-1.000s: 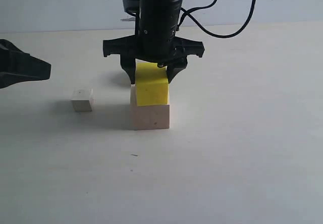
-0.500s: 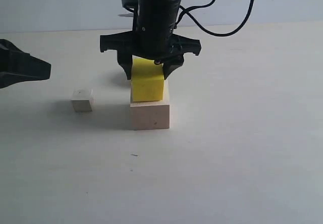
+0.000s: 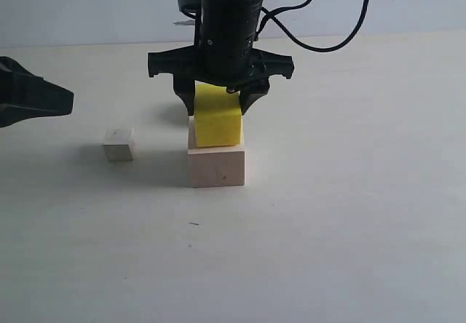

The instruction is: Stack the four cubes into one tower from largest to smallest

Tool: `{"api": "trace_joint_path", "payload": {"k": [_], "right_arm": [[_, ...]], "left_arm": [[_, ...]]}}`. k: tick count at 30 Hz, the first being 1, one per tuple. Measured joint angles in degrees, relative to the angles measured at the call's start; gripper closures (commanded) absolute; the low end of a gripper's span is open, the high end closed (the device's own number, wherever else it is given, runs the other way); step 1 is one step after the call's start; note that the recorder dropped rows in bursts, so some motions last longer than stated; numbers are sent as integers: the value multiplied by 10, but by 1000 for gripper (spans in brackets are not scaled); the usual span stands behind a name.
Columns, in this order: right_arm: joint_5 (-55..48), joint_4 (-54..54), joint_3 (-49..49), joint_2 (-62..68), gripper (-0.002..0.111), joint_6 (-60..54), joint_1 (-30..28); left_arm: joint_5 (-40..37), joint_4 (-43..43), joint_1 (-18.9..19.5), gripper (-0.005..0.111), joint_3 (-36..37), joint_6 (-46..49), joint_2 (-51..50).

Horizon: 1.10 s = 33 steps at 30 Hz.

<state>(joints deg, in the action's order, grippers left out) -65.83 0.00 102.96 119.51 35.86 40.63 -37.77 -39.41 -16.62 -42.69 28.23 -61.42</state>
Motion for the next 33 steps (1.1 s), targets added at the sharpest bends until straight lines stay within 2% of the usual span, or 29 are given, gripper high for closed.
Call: {"api": "trace_joint_path", "payload": {"k": [4, 6, 33], "right_arm": [[0, 0, 0, 0, 45, 0, 0], [0, 0, 0, 0, 38, 0, 0], [-15, 38, 0, 0, 38, 14, 0]], "left_arm": [[0, 0, 0, 107, 0, 0, 0], [0, 0, 0, 107, 0, 0, 0], [0, 0, 0, 107, 0, 0, 0]]}}
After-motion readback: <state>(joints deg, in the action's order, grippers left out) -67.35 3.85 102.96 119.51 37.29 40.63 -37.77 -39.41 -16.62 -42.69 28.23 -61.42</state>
